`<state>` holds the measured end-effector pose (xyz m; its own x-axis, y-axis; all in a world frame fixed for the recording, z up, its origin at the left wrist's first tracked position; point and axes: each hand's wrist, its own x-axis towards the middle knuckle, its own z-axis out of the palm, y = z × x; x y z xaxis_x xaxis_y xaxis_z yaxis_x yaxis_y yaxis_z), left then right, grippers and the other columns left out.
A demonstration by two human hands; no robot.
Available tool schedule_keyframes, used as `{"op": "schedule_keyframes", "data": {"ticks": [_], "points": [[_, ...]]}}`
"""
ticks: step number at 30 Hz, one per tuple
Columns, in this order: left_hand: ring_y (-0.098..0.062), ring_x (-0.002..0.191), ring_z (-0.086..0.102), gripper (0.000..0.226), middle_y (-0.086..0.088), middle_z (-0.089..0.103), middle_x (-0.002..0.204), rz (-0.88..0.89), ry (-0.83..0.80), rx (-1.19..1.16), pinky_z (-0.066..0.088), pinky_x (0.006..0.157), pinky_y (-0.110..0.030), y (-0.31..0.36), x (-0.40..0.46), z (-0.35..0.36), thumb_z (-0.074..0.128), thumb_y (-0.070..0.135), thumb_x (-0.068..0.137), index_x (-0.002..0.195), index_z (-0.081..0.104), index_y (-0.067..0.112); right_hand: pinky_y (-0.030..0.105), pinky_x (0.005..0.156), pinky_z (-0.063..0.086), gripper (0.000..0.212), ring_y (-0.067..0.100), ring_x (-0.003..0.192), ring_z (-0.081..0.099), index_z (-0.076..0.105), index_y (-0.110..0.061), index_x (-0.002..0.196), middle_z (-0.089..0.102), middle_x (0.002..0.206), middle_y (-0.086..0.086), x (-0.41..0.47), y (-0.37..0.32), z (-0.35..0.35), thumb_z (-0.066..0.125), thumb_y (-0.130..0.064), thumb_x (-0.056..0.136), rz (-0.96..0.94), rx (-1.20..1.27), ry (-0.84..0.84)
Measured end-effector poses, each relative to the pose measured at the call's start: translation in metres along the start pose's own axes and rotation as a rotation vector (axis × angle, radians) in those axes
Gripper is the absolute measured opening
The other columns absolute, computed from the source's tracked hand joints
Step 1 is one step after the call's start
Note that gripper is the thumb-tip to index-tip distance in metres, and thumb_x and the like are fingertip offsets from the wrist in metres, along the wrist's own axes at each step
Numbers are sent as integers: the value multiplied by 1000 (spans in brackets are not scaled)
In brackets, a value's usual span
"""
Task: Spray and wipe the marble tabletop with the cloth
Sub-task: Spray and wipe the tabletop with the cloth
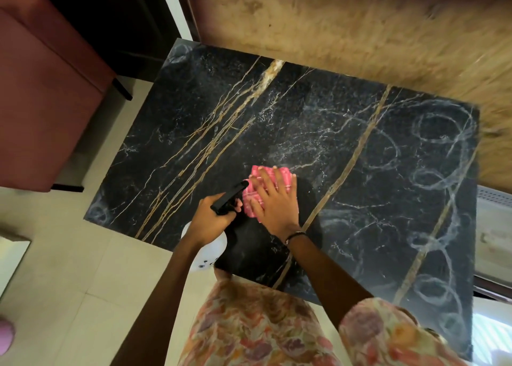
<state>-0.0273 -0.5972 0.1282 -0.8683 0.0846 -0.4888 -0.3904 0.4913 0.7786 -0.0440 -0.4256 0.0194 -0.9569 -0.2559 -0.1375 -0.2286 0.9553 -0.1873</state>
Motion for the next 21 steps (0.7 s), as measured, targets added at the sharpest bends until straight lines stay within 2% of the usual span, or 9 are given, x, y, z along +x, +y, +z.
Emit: {"op": "schedule_keyframes", "data": {"ticks": [3, 6, 9, 12, 14, 16, 17, 19, 21], "points": [[-1, 43, 50, 30, 9, 58, 49, -30, 15, -37, 40, 46, -12, 8, 5, 4, 57, -9, 82, 67, 58, 17, 67, 112, 16, 55, 31, 145, 23, 39, -28, 143, 37, 152, 2, -25, -2, 6, 24, -54, 97, -261, 23, -48], [5, 51, 57, 20, -4, 66, 76, -26, 11, -67, 42, 48, -8, 13, 9, 4, 54, -13, 82, 87, 66, 2, 62, 114, 12, 56, 25, 146, 18, 33, -32, 146, 30, 156, -3, -47, 34, 10, 22, -59, 97, -355, -4, -32], [6, 57, 60, 23, -13, 67, 91, -35, 29, -98, 44, 58, -11, 16, 12, 1, 53, -11, 84, 96, 66, 3, 61, 115, 12, 58, 24, 147, 14, 27, -35, 147, 28, 157, -3, -36, 73, 2, 15, -61, 96, -237, -37, -36], [-10, 60, 62, 24, -10, 68, 95, -59, 33, -125, 51, 76, -47, 19, 19, -1, 55, -9, 85, 102, 67, 3, 62, 115, 11, 58, 25, 147, 17, 30, -36, 146, 29, 156, -3, 3, 78, -9, 17, -60, 96, -25, -21, -47], [-11, 59, 61, 25, -8, 68, 94, -82, 29, -126, 45, 88, -53, 21, 24, -3, 55, -8, 85, 104, 66, 2, 63, 114, 8, 57, 28, 146, 18, 29, -35, 147, 28, 157, -3, 34, 62, -13, 19, -59, 96, 73, -4, -24], [1, 55, 60, 23, -6, 69, 88, -79, 30, -120, 50, 75, -48, 23, 30, -6, 54, -10, 84, 98, 67, 4, 63, 113, 1, 57, 29, 147, 15, 23, -35, 149, 22, 158, -3, 59, 37, -14, 18, -58, 97, 94, -7, -15], [3, 51, 59, 23, -2, 69, 79, -78, 32, -113, 50, 67, -37, 24, 35, -8, 54, -12, 83, 89, 67, 6, 64, 113, 0, 58, 30, 147, 13, 21, -34, 149, 20, 159, -2, 68, 23, -14, 16, -58, 97, 67, -21, -22], [3, 42, 56, 32, 10, 62, 48, -101, 23, -98, 42, 56, -19, 29, 41, -12, 53, -12, 83, 67, 59, 14, 67, 113, 5, 60, 32, 147, 14, 25, -31, 149, 23, 158, 1, 71, -2, -11, 12, -55, 95, -40, -33, -58], [2, 37, 53, 37, 12, 55, 37, -124, 11, -111, 40, 49, -12, 33, 48, -15, 55, -9, 84, 60, 52, 19, 68, 112, 13, 56, 35, 145, 20, 35, -27, 145, 33, 154, 4, 57, -10, -9, 22, -52, 96, -166, 0, -64]]}}
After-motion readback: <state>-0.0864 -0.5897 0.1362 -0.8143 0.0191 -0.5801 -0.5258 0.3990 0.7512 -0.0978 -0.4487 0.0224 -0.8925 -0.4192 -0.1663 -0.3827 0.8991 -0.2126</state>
